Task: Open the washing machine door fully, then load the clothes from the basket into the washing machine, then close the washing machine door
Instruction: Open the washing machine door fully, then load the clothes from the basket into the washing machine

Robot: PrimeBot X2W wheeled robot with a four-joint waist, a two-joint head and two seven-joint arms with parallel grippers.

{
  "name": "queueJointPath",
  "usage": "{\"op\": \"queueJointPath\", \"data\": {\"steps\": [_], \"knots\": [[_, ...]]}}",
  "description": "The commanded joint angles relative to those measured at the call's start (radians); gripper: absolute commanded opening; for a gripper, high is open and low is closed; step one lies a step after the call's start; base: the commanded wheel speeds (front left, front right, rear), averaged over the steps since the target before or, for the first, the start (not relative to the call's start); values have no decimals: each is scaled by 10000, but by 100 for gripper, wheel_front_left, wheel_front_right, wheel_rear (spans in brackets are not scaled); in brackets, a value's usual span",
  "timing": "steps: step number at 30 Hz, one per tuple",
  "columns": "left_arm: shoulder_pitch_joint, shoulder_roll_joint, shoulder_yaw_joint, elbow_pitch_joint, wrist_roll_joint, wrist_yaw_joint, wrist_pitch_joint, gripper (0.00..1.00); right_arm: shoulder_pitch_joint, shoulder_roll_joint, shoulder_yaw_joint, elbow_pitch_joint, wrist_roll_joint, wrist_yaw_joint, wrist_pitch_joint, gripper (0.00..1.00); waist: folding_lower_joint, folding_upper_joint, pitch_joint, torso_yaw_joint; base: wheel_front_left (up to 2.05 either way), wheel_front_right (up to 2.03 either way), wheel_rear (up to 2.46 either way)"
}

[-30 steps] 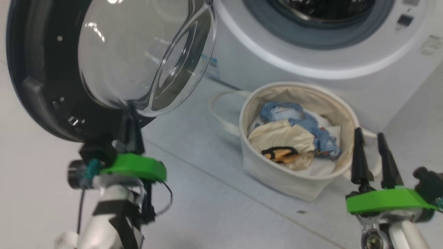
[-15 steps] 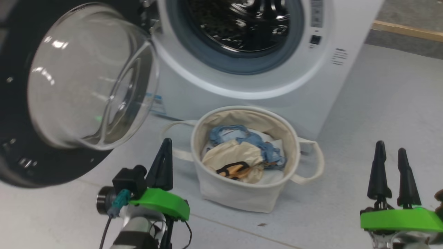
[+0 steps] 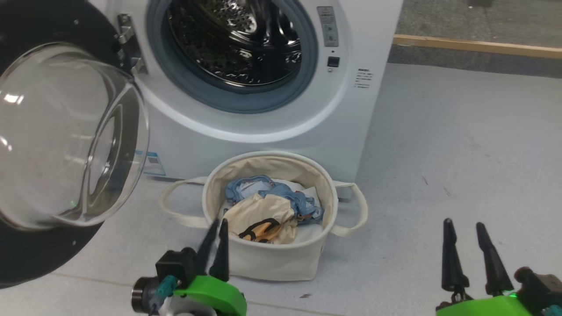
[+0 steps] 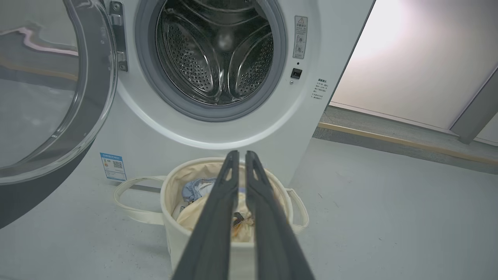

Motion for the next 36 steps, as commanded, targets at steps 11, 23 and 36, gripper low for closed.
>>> {"op": "queueJointPath", "data": {"steps": [11,23,36], "knots": [[-85,116,630,-813,136,400,-59,100,-449,79,79,-82,-521,73,-122,100,1,0,93,-333,0,0,0],[-12,116,602,-766,291,703,-59,100,-537,143,39,187,-729,73,-122,100,1,0,-53,-289,0,0,0],[-206,116,532,-475,-592,500,-59,100,-617,164,136,363,-785,73,-122,100,1,0,105,-93,25,-34,9]]}}
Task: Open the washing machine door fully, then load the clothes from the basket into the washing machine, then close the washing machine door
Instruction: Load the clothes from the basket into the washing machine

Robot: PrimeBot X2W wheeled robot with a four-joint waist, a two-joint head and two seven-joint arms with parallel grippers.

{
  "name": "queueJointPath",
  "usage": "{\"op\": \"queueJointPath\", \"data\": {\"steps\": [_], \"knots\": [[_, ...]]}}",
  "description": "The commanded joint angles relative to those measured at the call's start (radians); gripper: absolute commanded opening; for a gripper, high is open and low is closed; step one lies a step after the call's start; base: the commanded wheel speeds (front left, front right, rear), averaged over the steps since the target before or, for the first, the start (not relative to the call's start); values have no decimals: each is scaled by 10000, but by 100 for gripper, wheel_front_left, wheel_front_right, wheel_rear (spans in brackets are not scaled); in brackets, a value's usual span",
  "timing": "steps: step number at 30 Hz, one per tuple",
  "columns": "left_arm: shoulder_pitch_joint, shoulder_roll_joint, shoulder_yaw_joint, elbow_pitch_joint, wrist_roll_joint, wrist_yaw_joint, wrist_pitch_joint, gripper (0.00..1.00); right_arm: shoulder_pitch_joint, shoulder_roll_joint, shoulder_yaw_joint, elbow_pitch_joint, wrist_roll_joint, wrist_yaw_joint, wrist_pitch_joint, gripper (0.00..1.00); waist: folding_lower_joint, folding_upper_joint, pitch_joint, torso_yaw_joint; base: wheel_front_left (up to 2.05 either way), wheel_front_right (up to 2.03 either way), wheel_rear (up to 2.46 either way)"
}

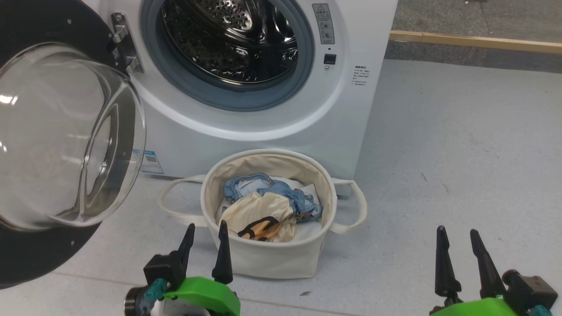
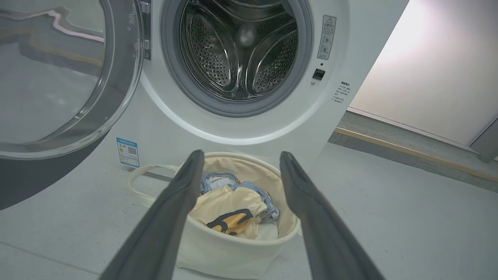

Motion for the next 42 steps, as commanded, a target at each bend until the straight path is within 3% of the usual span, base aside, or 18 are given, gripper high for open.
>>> {"op": "queueJointPath", "data": {"steps": [1,16,29,36,42], "knots": [[-413,108,259,-302,32,9,-59,100,-577,-54,271,-259,-82,73,-122,100,0,0,48,36,99,-120,21],[-405,108,151,-424,378,36,-59,100,-669,-47,350,-209,-98,73,-122,100,0,0,340,80,149,-164,15],[-544,108,49,-222,382,47,-59,100,-741,-87,511,-277,-250,73,-122,100,0,0,858,16,29,-29,0],[-1382,108,-7,355,776,7,-59,100,-1086,-335,451,-965,-422,73,-122,100,0,0,2142,-484,0,0,0],[-3207,108,-271,1586,1225,-189,-59,100,-2085,-266,43,-1978,-540,73,-122,100,0,0,4235,-1028,0,0,0]]}}
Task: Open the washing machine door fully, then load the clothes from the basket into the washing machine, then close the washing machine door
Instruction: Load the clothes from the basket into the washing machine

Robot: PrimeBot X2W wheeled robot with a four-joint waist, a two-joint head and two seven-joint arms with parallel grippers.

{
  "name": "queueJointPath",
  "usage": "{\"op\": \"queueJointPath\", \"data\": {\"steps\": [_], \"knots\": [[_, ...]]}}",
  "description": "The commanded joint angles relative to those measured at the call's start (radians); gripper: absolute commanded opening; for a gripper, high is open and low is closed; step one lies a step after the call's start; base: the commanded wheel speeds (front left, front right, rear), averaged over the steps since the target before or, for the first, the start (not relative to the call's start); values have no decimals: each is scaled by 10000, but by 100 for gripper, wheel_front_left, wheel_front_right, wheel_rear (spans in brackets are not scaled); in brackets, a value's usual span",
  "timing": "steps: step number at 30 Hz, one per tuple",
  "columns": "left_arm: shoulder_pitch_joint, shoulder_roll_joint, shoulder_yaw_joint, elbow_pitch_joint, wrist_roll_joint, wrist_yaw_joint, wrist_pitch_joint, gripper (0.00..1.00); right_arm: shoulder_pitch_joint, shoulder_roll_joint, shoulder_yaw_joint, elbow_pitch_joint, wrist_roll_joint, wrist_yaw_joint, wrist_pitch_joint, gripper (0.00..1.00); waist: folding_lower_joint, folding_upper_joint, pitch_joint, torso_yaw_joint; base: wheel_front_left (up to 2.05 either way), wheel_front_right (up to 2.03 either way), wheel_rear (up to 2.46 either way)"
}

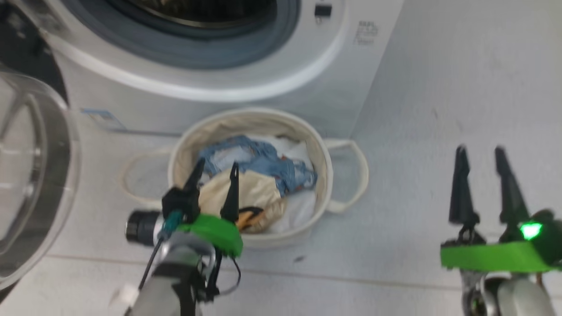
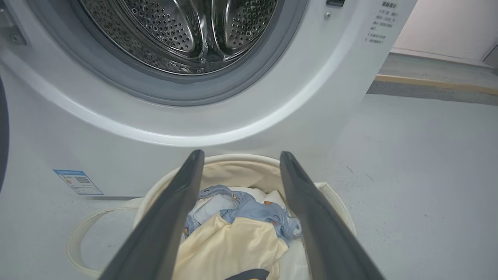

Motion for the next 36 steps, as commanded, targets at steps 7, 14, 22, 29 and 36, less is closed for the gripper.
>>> {"op": "queueJointPath", "data": {"steps": [7,14,22,29,36], "knots": [[-2156,127,60,1603,470,-349,-59,100,-1249,30,-234,-818,-167,73,-122,100,0,0,3021,-826,0,0,0],[-3381,127,-209,3381,582,-944,-59,100,-2120,62,-597,-770,-158,73,-122,100,0,0,3990,-1033,0,0,0],[-4011,127,-897,4423,4,-1881,-59,100,-2313,115,-734,-350,-65,73,-122,100,0,0,3948,-1058,0,0,0],[-4384,127,-1618,5176,-534,-1905,481,100,-2342,144,-671,-163,30,73,-122,100,0,0,3886,-1059,0,0,0],[-4892,127,-2617,5658,-823,-1680,1435,100,-2458,160,-591,-52,29,73,-122,100,0,0,4050,-1190,0,0,0]]}}
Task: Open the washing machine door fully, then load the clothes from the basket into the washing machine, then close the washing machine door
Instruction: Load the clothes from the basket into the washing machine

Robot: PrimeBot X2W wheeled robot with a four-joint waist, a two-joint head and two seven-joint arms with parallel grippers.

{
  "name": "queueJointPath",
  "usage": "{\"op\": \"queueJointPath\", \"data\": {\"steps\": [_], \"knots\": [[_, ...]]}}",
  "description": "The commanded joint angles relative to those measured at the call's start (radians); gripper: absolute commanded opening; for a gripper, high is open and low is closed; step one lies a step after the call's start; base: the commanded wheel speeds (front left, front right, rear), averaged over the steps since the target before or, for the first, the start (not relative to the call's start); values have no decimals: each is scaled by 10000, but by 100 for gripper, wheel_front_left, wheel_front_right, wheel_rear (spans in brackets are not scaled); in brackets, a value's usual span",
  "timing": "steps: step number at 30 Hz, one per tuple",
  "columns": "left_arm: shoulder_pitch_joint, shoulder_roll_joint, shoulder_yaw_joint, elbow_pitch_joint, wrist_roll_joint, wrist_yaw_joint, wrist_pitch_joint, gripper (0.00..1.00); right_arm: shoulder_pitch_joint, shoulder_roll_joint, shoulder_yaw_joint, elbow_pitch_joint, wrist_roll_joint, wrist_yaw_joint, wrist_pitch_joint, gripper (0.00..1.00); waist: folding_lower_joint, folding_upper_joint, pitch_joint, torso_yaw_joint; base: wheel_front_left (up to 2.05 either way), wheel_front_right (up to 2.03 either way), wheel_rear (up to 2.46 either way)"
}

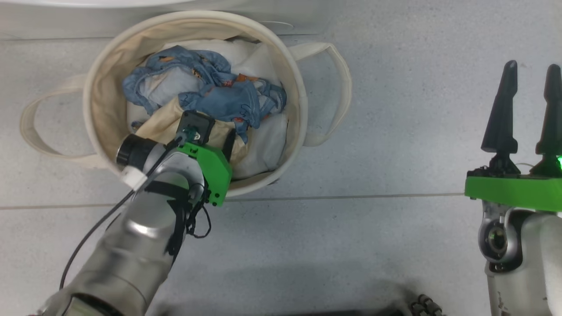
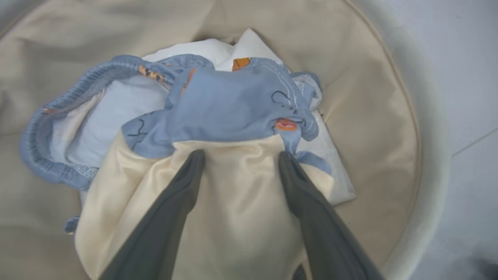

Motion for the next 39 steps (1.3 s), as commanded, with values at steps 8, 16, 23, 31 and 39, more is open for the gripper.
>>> {"op": "queueJointPath", "data": {"steps": [8,16,23,31,39], "knots": [[-652,216,-489,491,-251,1113,1194,100,-160,97,474,-191,81,73,-47,100,-1,0,382,-296,0,0,0],[-668,216,-876,734,-413,1640,1271,0,-137,99,661,-117,241,73,-47,100,-1,0,327,-450,0,0,0],[-371,216,-769,671,-878,1760,83,0,49,100,662,-57,237,73,-47,100,-1,0,-265,-225,0,0,0],[275,216,-389,440,-1295,2044,-1444,0,417,100,497,19,265,73,-48,100,-1,0,-1617,254,0,0,0],[1622,581,285,-2356,-628,2600,-1501,0,1005,100,222,128,371,73,-48,100,-1,0,-2987,682,0,0,0]]}}
